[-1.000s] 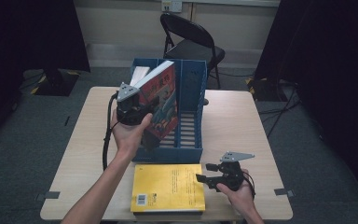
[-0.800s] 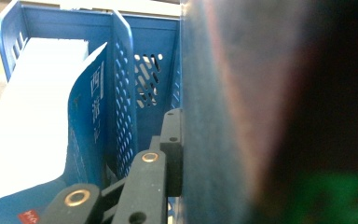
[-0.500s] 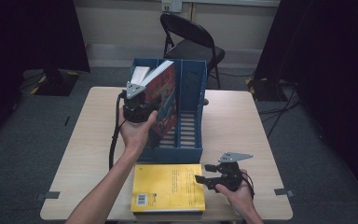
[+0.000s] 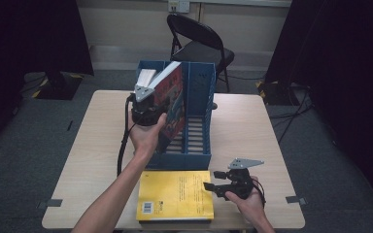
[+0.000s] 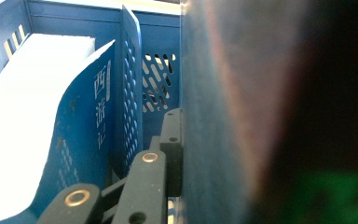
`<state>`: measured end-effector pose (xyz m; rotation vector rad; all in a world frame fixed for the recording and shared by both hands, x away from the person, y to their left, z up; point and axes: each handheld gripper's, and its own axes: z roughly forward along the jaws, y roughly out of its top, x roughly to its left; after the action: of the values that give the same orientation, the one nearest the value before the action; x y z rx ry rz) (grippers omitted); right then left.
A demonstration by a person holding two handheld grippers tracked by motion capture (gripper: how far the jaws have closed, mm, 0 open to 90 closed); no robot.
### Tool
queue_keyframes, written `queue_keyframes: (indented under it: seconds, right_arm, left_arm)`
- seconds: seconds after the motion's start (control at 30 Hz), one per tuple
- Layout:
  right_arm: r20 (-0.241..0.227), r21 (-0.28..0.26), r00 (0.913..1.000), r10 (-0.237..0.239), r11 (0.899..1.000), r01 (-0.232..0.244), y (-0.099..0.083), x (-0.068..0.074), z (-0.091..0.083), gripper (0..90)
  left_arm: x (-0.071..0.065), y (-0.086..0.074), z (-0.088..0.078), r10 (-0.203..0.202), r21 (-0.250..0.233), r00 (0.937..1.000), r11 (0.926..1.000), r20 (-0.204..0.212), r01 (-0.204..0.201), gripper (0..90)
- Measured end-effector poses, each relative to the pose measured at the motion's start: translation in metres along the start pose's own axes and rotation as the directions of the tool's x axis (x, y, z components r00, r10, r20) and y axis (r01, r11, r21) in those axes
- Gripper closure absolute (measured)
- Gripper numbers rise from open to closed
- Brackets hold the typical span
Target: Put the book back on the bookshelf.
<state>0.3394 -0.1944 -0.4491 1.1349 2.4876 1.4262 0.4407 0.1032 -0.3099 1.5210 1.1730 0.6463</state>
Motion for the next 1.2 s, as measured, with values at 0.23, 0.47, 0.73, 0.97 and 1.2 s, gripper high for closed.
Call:
queue_keyframes:
  seconds: [0.23,0.47,0.73,0.97,1.2]
  right_arm:
    - [-0.004,0.007,1.0,0.0,1.0,0.0,0.0,0.0,0.001,32.0]
    - [-0.01,0.007,0.9999,-0.003,1.0,0.003,0.0,0.0,0.001,32.0]
    - [-0.01,0.01,0.9999,0.0,1.0,0.0,-0.001,-0.001,0.001,31.9]
    - [-0.013,0.021,0.9999,-0.008,1.0,0.008,-0.002,0.0,0.005,32.1]
    - [-0.009,0.013,0.9999,-0.007,1.0,0.008,-0.002,0.001,0.004,32.0]
  left_arm:
    - [-0.008,-0.001,0.015,0.028,-0.001,0.9993,0.9996,-0.024,-0.028,74.6]
    - [-0.013,-0.005,0.027,0.058,-0.014,0.9976,0.9982,-0.038,-0.058,74.5]
    - [-0.013,-0.019,0.034,0.068,-0.006,0.9972,0.9976,-0.031,-0.069,74.5]
    - [-0.01,-0.039,0.037,0.063,0.015,0.9978,0.998,-0.022,-0.062,74.5]
    - [-0.004,-0.054,0.038,0.043,0.04,0.999,0.9983,-0.011,-0.042,74.4]
